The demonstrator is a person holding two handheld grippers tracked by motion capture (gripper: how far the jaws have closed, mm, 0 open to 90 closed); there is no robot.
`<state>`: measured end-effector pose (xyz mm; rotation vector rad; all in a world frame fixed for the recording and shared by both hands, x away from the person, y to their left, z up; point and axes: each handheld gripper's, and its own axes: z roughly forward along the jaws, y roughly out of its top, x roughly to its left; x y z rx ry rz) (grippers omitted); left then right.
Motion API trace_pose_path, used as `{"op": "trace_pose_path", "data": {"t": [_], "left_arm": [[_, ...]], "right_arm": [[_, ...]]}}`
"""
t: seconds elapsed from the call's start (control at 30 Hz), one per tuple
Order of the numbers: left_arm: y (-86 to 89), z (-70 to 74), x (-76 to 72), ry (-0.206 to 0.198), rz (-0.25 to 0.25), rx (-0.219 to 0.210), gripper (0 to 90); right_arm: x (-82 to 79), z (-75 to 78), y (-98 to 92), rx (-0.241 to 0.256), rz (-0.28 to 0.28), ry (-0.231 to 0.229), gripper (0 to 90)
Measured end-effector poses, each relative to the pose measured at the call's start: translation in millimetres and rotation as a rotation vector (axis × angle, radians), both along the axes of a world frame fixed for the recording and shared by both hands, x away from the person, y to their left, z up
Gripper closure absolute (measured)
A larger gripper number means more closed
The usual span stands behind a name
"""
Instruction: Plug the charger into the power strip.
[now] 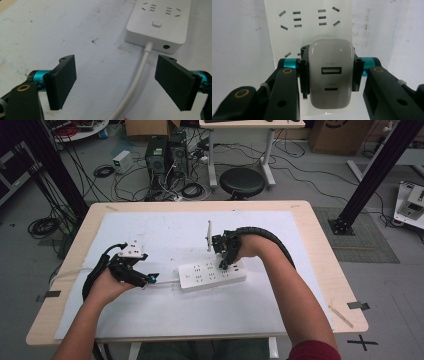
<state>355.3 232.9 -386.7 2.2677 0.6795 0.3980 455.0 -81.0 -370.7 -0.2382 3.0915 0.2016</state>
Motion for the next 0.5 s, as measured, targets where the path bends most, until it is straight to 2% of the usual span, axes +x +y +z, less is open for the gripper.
{"op": "trace_pose_path", "data": {"t": [0.03,0.07,0.17,0.33,0.4,0.43,0.5], "left_arm": [[-0.3,0.1,-0.1,-0.004,0.001,0.002,17.6],[-0.6,0.4,0.0,-0.004,0.001,0.003,17.6],[0.3,1.6,-1.6,-0.010,0.011,-0.009,17.6],[3.3,1.6,-0.8,-0.006,0.015,-0.015,17.6],[3.7,1.8,-0.1,-0.003,0.011,-0.014,17.6],[3.7,2.0,0.4,-0.002,0.007,-0.016,17.6],[3.0,2.4,0.3,-0.005,0.006,-0.016,17.6]], "right_arm": [[0.0,0.0,0.0,0.000,0.000,0.000,63.7],[-1.4,-3.0,5.3,-0.042,-0.014,-0.001,63.7],[1.7,-5.3,2.9,-0.012,0.002,0.010,63.7],[-0.6,-4.7,4.0,-0.032,-0.010,0.004,63.4],[0.2,-5.0,4.3,-0.025,-0.001,0.002,63.2],[-0.4,-4.7,4.3,-0.023,0.001,-0.004,61.9],[-0.7,-3.1,4.0,-0.029,-0.031,-0.017,52.2]]}}
